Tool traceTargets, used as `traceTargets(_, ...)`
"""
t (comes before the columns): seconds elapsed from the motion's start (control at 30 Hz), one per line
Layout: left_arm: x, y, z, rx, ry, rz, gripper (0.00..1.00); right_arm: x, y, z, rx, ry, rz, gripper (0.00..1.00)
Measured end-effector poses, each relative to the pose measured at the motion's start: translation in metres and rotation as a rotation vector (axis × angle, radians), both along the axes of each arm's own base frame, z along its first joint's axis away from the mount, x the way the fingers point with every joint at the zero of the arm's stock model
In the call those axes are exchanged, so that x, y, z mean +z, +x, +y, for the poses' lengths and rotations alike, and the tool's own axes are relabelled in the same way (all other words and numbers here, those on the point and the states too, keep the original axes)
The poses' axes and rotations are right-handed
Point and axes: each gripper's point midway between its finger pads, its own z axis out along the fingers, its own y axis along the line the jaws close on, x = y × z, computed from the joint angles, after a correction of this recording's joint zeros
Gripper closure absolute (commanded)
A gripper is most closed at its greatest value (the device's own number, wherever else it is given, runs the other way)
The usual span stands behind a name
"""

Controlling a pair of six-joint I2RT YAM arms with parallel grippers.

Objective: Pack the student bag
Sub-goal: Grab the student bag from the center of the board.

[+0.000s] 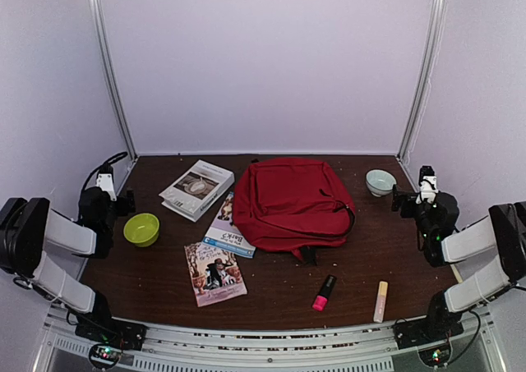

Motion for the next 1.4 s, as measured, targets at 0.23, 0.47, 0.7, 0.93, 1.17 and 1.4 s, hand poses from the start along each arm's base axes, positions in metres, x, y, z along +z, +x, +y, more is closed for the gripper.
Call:
traceTargets(0.23,0.000,0.001,-0.004,-0.025,0.005,0.000,0.02,0.004,-0.003,0.000,0.003,0.000,0.001,0.00)
traceTargets(0.47,0.015,0.003,-0.040,-0.238,0.055,0.029,0.02,0.117,-0.038,0.001,0.025,0.127,-0.249,0.17)
traceTargets(0.7,0.187,-0.001,-0.089,-0.408,0.032,-0.214,0.06,0.173,-0.028,0.062,0.306,0.287,-0.140,0.36)
traceTargets(0.93,0.220,-0.052,-0.215,-0.750,0.013,-0.161,0.11,0.054,-0.020,0.137,0.379,0.257,0.404,0.20)
traceTargets(1.17,0.173,-0.061,-0.258,-0.817,0.059,0.100,0.11,-0.049,-0.023,0.145,0.315,0.189,0.780,0.18)
traceTargets(1.4,0.119,-0.069,-0.265,-0.840,0.094,0.267,0.09,-0.069,-0.027,0.150,0.317,0.164,0.865,0.17)
